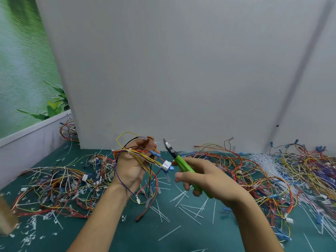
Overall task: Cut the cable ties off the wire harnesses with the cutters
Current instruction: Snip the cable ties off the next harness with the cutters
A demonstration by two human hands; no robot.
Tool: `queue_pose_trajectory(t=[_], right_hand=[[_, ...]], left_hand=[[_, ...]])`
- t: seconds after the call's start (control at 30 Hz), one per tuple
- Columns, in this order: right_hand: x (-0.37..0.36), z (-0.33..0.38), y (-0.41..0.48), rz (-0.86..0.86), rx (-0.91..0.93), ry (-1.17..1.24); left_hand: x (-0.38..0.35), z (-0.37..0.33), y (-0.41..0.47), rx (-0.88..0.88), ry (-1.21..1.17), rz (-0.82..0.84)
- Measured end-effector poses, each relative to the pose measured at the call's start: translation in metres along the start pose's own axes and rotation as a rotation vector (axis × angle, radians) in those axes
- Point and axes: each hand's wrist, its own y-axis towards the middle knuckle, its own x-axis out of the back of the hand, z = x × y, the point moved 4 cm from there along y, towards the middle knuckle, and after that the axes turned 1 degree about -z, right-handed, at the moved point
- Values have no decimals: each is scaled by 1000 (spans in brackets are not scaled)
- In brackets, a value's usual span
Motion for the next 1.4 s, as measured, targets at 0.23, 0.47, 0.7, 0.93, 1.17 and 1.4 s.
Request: queue_pose_trajectory(t=[0.23, 0.47, 0.7, 0.93, 1.17, 1.4], right_hand=[[-7, -2, -4, 205, -45, 274], [-9, 0, -4, 259, -24, 358], [-9, 3, -4, 233, 45, 295], [-11, 5, -4, 212, 33, 289], [-13, 5, -2, 187, 11, 255], [-17, 3, 1, 149, 42, 224]], left_hand=[[0, 2, -1, 40, -47, -31], [-2, 4, -3, 81, -18, -75], [0, 10, -2, 113, -22, -44], [-3, 8, -6, 151, -1, -48], [-7, 8, -8, 185, 127, -1], [-3, 10, -8, 210, 115, -15]])
